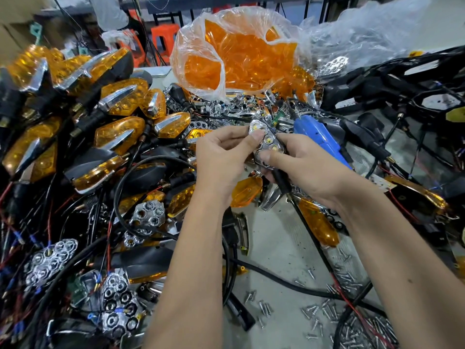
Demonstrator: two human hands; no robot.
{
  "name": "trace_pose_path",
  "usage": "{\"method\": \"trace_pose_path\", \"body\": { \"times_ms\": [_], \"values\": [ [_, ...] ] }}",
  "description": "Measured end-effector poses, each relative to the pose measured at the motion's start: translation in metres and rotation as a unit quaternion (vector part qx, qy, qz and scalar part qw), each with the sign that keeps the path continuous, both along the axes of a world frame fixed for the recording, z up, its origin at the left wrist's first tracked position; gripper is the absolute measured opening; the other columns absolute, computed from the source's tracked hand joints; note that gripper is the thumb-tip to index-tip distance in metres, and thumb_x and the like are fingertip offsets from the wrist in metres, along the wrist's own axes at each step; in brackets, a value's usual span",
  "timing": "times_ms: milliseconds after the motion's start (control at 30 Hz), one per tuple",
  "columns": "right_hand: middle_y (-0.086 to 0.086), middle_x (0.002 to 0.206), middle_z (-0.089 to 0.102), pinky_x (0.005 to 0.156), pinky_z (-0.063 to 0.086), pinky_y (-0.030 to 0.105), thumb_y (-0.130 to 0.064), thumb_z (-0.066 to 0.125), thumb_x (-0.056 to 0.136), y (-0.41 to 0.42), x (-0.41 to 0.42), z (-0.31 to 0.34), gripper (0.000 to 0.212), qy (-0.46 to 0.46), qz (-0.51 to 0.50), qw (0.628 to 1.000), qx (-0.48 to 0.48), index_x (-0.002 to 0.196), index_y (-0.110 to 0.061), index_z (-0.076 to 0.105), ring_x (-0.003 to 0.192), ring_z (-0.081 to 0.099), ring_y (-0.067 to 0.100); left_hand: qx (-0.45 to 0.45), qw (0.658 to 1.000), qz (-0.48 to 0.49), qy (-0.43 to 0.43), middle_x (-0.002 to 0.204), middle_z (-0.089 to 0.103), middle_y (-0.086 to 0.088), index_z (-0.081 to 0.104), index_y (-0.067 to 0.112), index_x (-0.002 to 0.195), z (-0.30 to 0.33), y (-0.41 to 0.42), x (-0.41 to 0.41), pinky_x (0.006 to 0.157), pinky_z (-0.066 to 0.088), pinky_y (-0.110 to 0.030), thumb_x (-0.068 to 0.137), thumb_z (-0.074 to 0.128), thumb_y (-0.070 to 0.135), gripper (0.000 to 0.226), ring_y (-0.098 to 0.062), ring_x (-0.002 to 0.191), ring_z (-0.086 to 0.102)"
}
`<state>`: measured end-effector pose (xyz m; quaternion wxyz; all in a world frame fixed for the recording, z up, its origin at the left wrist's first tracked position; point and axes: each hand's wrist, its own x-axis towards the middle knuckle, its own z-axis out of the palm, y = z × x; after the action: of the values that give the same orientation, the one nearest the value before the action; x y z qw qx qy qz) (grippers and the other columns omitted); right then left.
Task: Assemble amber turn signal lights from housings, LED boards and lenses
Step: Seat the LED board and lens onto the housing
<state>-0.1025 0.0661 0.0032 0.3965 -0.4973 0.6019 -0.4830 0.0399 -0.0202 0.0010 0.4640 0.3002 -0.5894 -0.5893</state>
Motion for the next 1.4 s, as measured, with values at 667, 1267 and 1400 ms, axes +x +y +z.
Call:
{"method": "trace_pose_path", "body": {
  "times_ms": [667,1267,1400],
  "values": [
    [0.025,0.09,0.074,0.064,0.061,0.035,-0.022,0.056,0.107,0.0007,-0.0026,-0.0019,0.024,0.01,-0.031,0.999,-0.035,0.106,-0.005,0.073,0.08,0.077,0.033,-0.003,1.0,0.006,-0.023,0.08,0.079,-0.008,0.076,0.024,0.082,-0.0042,-0.0007,0.0007,0.074,0.064,-0.04,0.082,0.086,0.01,0.017,-0.023,0.079,0.076],
    [0.027,0.091,0.072,0.064,0.059,0.034,-0.017,0.062,0.104,0.0012,-0.0028,0.0024,0.018,0.074,-0.012,0.996,-0.053,0.102,-0.004,0.074,0.074,0.076,0.024,0.051,0.997,-0.057,-0.009,0.089,0.068,-0.017,0.069,0.011,0.091,-0.002,-0.0033,0.0076,0.071,0.062,-0.04,0.084,0.082,0.005,0.015,-0.026,0.081,0.068],
    [0.027,0.086,0.071,0.057,0.054,0.027,-0.015,0.062,0.104,0.0016,-0.0032,0.0035,0.019,0.072,-0.014,0.996,-0.051,0.099,0.001,0.072,0.07,0.075,0.022,0.033,0.998,-0.049,0.0,0.092,0.072,-0.021,0.077,0.012,0.097,-0.0018,-0.0031,0.006,0.078,0.063,-0.045,0.087,0.082,0.011,0.012,-0.025,0.083,0.071]
  ]
}}
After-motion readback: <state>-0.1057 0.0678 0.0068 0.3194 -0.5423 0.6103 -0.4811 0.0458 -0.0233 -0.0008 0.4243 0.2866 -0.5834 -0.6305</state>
